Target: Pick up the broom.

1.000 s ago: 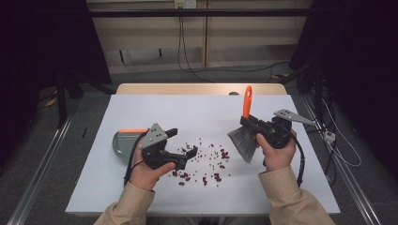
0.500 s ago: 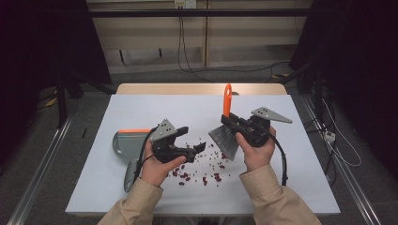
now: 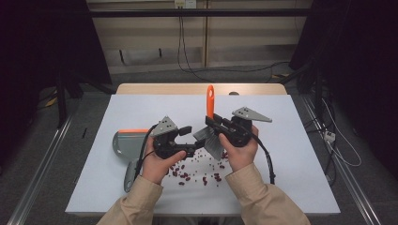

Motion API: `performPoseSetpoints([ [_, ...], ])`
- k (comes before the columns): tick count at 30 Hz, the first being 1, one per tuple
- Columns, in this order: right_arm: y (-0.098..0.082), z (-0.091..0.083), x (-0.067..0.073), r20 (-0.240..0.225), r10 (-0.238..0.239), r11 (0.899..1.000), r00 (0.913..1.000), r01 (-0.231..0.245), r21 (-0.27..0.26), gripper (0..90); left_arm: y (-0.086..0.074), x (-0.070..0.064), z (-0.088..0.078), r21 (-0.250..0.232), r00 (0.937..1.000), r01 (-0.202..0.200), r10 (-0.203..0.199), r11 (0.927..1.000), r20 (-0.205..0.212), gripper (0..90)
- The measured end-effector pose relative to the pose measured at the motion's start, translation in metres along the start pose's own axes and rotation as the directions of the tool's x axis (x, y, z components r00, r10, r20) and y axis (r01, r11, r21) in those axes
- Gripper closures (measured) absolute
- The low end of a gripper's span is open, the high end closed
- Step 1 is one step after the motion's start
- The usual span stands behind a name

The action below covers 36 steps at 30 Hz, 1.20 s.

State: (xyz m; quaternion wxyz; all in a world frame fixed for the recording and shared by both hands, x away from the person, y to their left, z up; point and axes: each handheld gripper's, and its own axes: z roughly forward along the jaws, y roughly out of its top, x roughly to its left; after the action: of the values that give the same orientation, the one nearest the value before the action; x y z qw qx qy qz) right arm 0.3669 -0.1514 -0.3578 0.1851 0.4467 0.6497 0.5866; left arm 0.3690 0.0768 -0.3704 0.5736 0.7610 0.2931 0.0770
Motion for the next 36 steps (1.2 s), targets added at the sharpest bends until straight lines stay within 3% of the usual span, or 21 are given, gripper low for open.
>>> performPoseSetpoints([
  [6, -0.002, 0.01, 0.012, -0.023, -0.011, 1.0, 0.9997, 0.011, 0.003, 72.0, -0.001, 0.0, 0.0, 0.004, 0.9995, 0.027, -0.027, 0.9996, -0.014, 44.0],
  [9, -0.002, 0.011, 0.017, -0.042, -0.02, 1.0, 0.9989, 0.02, -0.005, 72.0, -0.002, 0.003, -0.002, 0.008, 0.9991, 0.036, -0.035, 0.9993, -0.025, 57.7],
  [13, -0.001, 0.01, 0.017, -0.054, -0.018, 1.0, 0.9984, 0.018, -0.004, 71.9, -0.001, 0.005, -0.005, 0.001, 0.9987, 0.047, -0.047, 0.9989, 0.021, 78.4],
  [15, -0.001, 0.01, 0.016, -0.07, -0.016, 1.0, 0.9974, 0.016, -0.001, 71.9, -0.001, 0.003, -0.006, -0.002, 0.9993, 0.037, -0.037, 0.9993, 0.012, 80.0],
  [18, 0.0, 0.008, 0.011, -0.118, 0.003, 1.0, 0.993, -0.003, -0.002, 71.7, -0.003, 0.005, -0.008, -0.016, 0.9974, 0.065, -0.064, 0.9978, 0.032, 83.4],
  [25, -0.001, 0.005, 0.003, -0.178, 0.013, 1.0, 0.9839, -0.008, 0.026, 70.0, -0.003, 0.006, -0.008, -0.002, 0.9954, 0.073, -0.073, 0.9973, 0.062, 84.5],
  [26, -0.002, 0.005, 0.001, -0.192, 0.021, 0.999, 0.9811, -0.016, 0.029, 68.2, -0.003, 0.006, -0.008, -0.001, 0.9952, 0.074, -0.074, 0.9973, 0.065, 84.6],
  [28, -0.003, 0.002, -0.006, -0.212, 0.037, 0.999, 0.9766, -0.033, 0.021, 51.0, -0.003, 0.006, -0.009, -0.003, 0.9952, 0.073, -0.073, 0.9973, 0.066, 84.6],
  [32, -0.005, -0.004, -0.013, -0.239, 0.03, 1.0, 0.9706, -0.027, 0.014, 42.1, -0.001, 0.009, -0.013, -0.014, 0.9946, 0.082, -0.081, 0.9965, 0.065, 84.6],
  [36, -0.008, -0.013, -0.026, -0.232, -0.004, 1.0, 0.9726, 0.006, 0.011, 34.7, -0.001, 0.011, -0.015, -0.022, 0.994, 0.088, -0.087, 0.9959, 0.066, 84.6],
])
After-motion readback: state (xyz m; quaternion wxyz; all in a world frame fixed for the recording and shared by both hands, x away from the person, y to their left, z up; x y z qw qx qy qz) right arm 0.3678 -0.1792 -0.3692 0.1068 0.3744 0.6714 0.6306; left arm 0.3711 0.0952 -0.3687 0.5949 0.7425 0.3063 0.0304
